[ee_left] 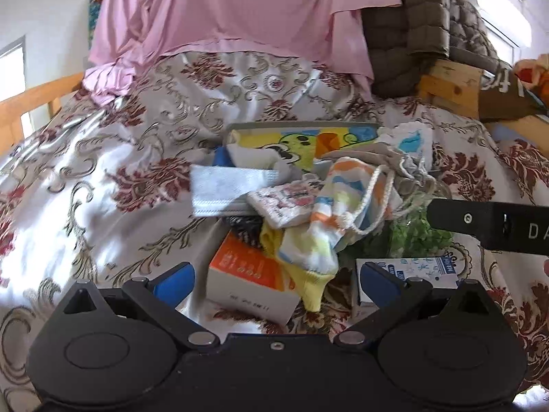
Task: Organize soft objects
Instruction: 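Grasp the striped towel with the left tool while the right tool reaches toward the grey drawstring bag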
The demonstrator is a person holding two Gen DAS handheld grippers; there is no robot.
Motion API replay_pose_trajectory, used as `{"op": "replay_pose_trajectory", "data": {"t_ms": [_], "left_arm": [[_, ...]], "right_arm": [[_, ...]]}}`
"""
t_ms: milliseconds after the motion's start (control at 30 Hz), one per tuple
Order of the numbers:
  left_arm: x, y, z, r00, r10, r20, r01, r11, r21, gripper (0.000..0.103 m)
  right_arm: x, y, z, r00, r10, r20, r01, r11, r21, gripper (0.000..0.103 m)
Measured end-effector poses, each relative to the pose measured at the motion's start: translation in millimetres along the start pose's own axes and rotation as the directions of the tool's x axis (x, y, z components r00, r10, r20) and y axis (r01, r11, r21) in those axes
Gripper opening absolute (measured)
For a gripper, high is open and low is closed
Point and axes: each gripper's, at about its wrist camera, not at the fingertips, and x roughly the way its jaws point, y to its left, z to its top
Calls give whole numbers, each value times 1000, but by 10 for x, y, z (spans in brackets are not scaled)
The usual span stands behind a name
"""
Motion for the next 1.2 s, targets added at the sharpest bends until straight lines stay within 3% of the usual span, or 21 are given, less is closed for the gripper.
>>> {"op": "replay_pose_trajectory", "data": {"t_ms": [400,667,833,967,1133,1200], "left_arm": [[228,-57,87,997,-81,-6,81,996,25,102],[319,-54,67,993,-116,12,116,993,-3,94],[390,-111,58,990,-137,-13,137,991,7,79],[442,-100,80,991,-131,-18,130,991,-31,68],[469,-57,81,990,-140,-17,138,986,-91,47],[489,-50,74,989,-148,-21,145,984,-106,46]], "right_arm": [[125,-93,157,996,34,79,-34,999,-5,103],[494,-193,284,992,75,105,-77,997,10,103],[644,-261,293,989,95,112,-101,994,47,101],[702,-248,308,986,106,127,-110,994,23,85],[766,-219,282,987,128,98,-129,992,12,73],[773,-207,273,988,126,89,-127,992,3,70]]}}
